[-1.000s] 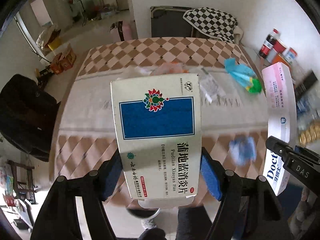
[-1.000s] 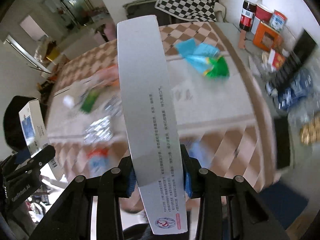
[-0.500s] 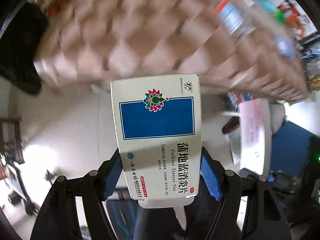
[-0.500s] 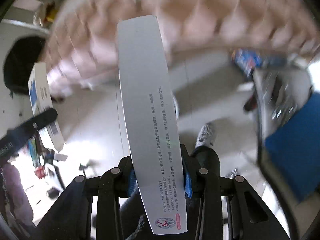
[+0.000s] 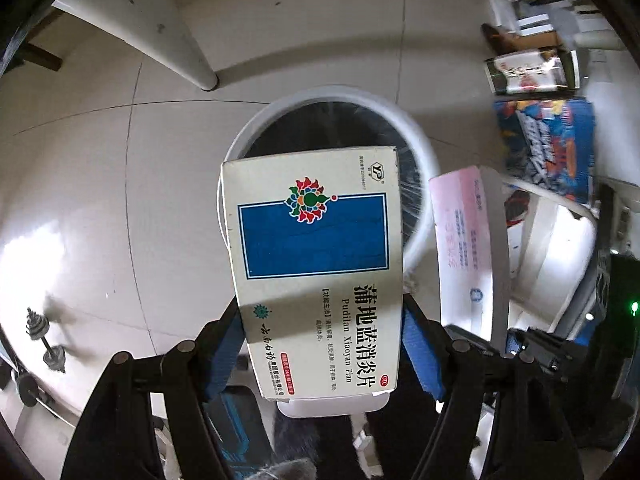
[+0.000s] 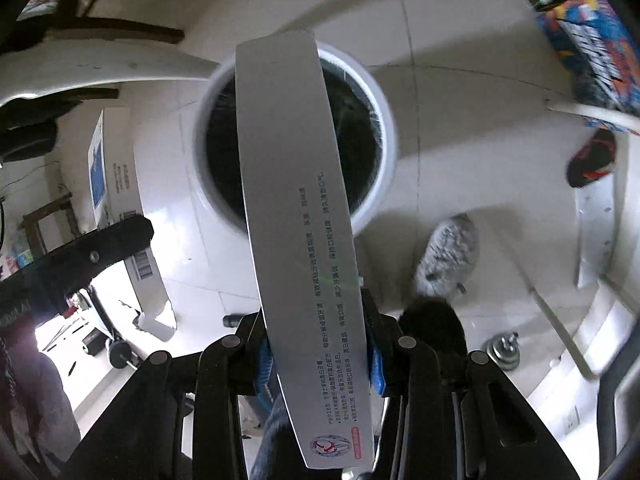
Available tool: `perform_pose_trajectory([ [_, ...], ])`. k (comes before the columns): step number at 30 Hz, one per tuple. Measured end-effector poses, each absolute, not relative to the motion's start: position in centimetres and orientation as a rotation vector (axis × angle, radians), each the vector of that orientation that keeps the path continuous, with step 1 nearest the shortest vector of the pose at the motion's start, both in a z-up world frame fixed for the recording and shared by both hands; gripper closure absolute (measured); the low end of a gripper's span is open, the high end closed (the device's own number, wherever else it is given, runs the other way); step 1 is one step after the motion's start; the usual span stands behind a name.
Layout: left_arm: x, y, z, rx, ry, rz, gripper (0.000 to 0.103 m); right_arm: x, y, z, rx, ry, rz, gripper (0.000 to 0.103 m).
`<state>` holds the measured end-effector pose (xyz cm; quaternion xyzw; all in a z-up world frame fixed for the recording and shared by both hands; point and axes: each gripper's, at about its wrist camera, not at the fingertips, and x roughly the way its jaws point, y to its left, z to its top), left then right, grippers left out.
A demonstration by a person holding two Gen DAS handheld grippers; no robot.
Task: Collect trash
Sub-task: 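Carry both boxes to the trash bin and open both tools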
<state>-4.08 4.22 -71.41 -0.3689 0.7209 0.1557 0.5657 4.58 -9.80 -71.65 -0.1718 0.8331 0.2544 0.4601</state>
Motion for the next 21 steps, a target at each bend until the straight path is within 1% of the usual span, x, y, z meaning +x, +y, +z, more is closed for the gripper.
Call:
perform_pose_trajectory([
  [1,-4.0,4.5,-72.4,-0.869,1.693,0.368,0.019,4.5,-9.3,-73.0,-0.427,2.056,0.628,0.059],
  [2,-4.2,4.7,-73.1,-0.873,1.692,0.372,0.011,4.9,-9.1,-74.0,-0.438,2.048,0.627,0.053],
  [3,-4.6,5.1,-73.7,-0.874,1.685,0.382,0.003,5.5,-9.0,-74.9,-0.439,2.03,0.625,0.025],
  [4,-4.6,5.2,-73.9,-0.873,1.671,0.397,0.002,5.5,-8.5,-75.3,-0.437,2.005,0.635,0.0],
  [7,-5.6,5.7,-73.3,-0.842,1.629,0.463,0.002,6.1,-8.4,-74.9,-0.472,1.918,0.632,0.0],
  [9,-7.0,6.2,-72.1,-0.821,1.585,0.511,0.002,6.3,-8.6,-74.8,-0.498,1.867,0.614,0.0],
  [12,-8.3,6.6,-70.3,-0.768,1.572,0.587,0.002,6.5,-8.8,-73.7,-0.533,1.807,0.592,0.0],
  [21,-9.4,6.1,-64.3,-0.708,1.549,0.632,0.002,6.6,-8.5,-66.1,-0.577,1.712,0.537,0.0],
])
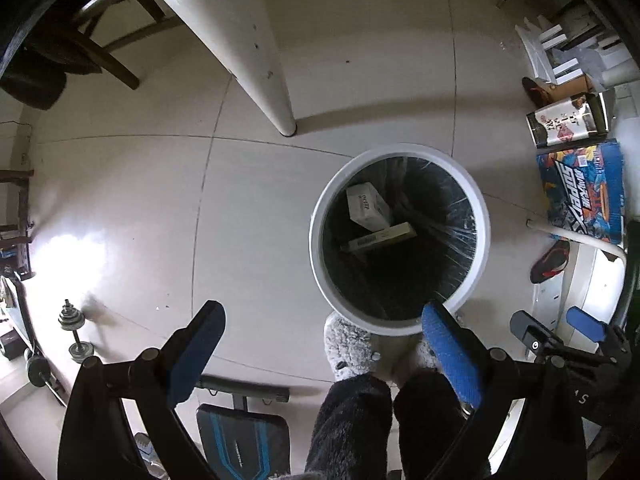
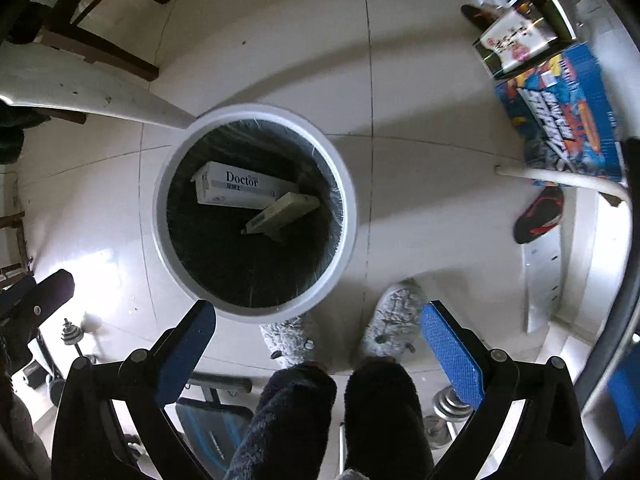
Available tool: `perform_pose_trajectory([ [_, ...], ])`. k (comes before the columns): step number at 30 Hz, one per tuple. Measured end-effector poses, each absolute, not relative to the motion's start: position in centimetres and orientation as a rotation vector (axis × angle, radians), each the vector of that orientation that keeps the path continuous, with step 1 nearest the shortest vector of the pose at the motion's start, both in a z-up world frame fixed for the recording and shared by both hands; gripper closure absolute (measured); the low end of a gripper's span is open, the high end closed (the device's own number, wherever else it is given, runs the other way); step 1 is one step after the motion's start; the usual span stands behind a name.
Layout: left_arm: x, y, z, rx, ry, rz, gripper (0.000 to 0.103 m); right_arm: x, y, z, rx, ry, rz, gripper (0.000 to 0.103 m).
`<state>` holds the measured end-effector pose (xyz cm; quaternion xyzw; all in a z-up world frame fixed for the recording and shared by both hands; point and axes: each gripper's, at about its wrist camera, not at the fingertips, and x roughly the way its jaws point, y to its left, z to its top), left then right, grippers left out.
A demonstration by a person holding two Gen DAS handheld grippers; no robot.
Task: Collect trash
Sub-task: 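Carry both boxes to the trash bin and open both tools, then grasp the milk carton with left tool while right grasps plastic bag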
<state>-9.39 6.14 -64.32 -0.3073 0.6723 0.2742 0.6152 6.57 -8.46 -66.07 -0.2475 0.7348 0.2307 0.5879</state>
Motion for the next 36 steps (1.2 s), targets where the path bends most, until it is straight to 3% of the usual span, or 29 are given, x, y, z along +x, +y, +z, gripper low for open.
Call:
perform_pose_trajectory([
  [7,-10.1,5.1,-58.1,-0.709,1.522,0.623,0.002,5.8,-8.6,-58.3,-0.564,1.673,0.565,0.0],
  [24,-13.2,3.3,-37.2,-0.647,1.436,0.63,0.002,4.2,-8.7,-34.4,-0.479,1.621,0.632,0.0],
  [30,-10.1,4.3,-31.0,-0.613,1.344,0.675,0.002,8.6,-9.7,-26.6,-0.341,1.562,0.611,0.0],
  [36,-0.9,4.4,-26.6,-0.55,1.247,0.649,0.002,18.5,-12.9,-21.9,-0.227,1.467,0.496,0.0],
])
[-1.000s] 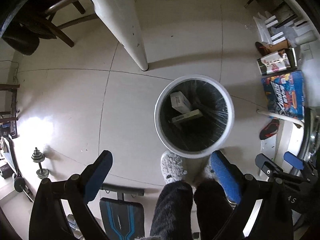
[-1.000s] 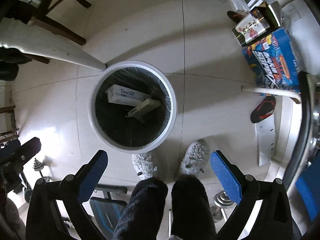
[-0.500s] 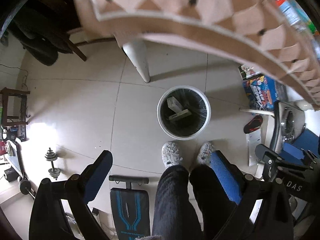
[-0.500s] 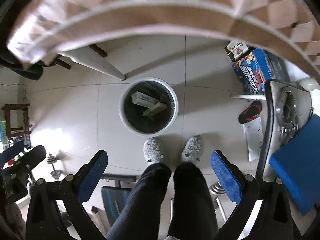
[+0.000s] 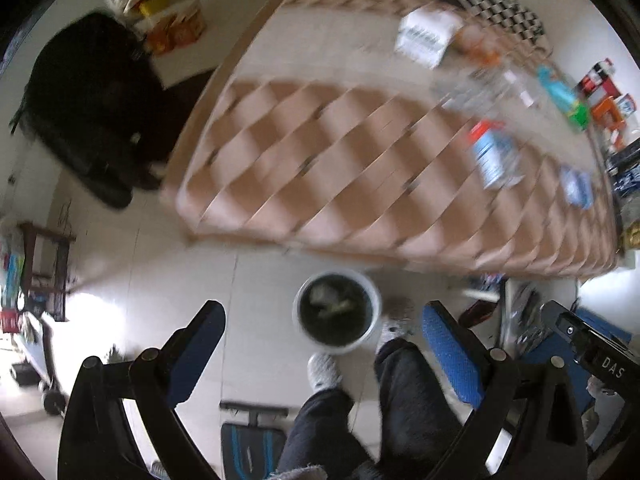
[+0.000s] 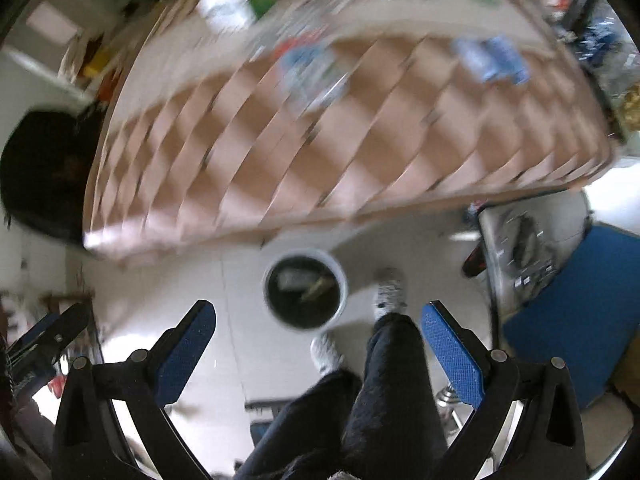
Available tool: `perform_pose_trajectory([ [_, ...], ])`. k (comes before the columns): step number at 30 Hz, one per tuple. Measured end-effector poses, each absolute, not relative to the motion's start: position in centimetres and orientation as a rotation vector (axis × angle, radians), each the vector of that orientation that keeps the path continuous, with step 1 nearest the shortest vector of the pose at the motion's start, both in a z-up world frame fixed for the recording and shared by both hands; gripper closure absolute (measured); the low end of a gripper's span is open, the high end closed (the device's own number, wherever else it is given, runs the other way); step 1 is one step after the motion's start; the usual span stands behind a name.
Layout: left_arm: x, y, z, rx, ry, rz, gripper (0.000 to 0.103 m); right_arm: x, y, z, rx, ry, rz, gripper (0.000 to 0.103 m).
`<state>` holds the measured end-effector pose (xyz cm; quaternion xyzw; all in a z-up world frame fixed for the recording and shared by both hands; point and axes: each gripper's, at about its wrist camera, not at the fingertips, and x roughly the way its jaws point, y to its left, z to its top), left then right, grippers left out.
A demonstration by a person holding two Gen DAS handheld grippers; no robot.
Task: Collect trash
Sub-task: 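Grasp the milk carton with left tool while right grasps plastic bag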
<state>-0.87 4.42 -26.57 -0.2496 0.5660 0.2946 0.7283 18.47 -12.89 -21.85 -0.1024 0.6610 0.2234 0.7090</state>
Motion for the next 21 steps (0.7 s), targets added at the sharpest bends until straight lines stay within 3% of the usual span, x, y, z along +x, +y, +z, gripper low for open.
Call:
perform_pose_trajectory([
  [5,10.2,3.5,-27.3,-0.538,1.25,0.599,0.002,29.6,-15.5,-21.6,-0.203,1.437,0.38,0.0],
  [10,19.0,3.9,-31.1,-0.623,1.348,0.557,0.003,39.4,-16.2,-25.3,-0.268,1.467,0.321,0.0],
  [19,26.7,4.1,-38.7,-0.681,1.51,0.533,0.004,48.3,-14.6,-31.1,-0.379,1.531,0.371,0.0],
  [20,26.9,4.2,-38.9,-0.686,1.513,0.54,0.008,48.7,-14.4,-31.5,-0.381,1.54,0.387,0.0],
  [21,27.0,4.3,-39.2,-0.683,1.515,0.55,0.021,49.0,-14.1,-31.8,-0.381,1.545,0.4,0.0],
])
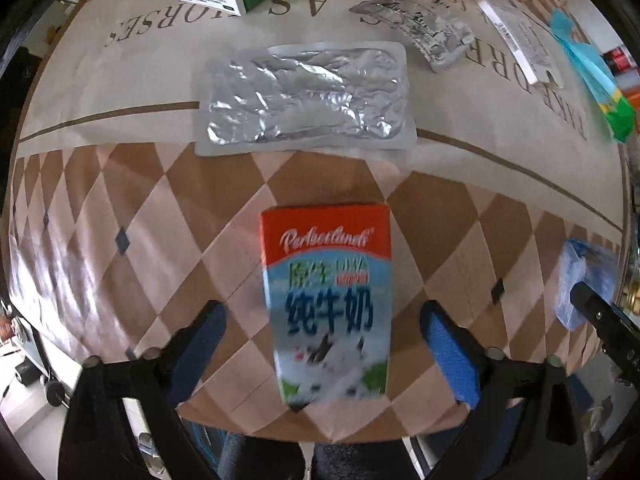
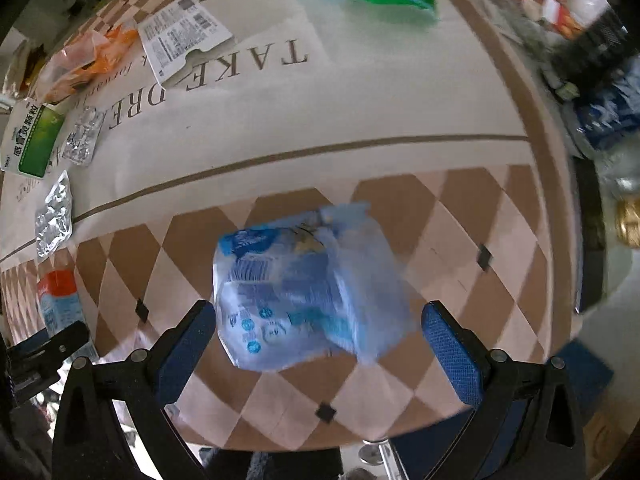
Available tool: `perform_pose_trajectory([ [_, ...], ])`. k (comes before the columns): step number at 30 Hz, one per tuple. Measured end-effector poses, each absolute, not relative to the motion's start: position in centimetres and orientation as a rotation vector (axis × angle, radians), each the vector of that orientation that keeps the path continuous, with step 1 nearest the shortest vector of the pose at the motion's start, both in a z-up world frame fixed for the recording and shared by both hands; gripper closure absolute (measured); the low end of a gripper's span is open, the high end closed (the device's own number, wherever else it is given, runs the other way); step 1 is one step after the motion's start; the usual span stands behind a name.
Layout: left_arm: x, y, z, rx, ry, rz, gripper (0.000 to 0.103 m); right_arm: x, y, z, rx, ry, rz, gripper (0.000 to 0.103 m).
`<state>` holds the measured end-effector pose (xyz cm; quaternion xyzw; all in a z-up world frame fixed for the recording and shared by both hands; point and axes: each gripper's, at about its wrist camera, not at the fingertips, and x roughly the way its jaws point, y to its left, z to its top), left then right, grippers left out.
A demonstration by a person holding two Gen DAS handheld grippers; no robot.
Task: Collect trash
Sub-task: 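Grasp the milk carton with left tool while right grasps plastic bag, then carry carton and bag over the bin and release both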
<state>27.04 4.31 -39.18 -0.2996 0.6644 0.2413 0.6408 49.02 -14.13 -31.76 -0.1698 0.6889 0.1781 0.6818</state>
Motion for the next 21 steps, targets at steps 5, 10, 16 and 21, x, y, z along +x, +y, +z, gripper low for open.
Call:
perform_pose_trajectory([
  [5,27.6,4.4,-39.2,-0.644,1.517,0.592,0.036,50.2,-13.4,-33.4,-0.37,1.583,0.423,0.0],
  [10,27.3,4.5,-38.3,-0.6,1.495,0.6,0.057,50.6,-13.4,-33.5,-0.357,1.568,0.383,0.019],
  [16,26.5,4.9,-36.9,-0.554,1.452,0.589,0.058,50.7,-13.7,-31.7,-0.277,1.552,0.385,0.076],
  [21,25.7,4.2,-34.0,-0.512,1.381,0.566,0.058,47.9,-13.5,-28.4,-0.218,1.513,0.417,0.078],
])
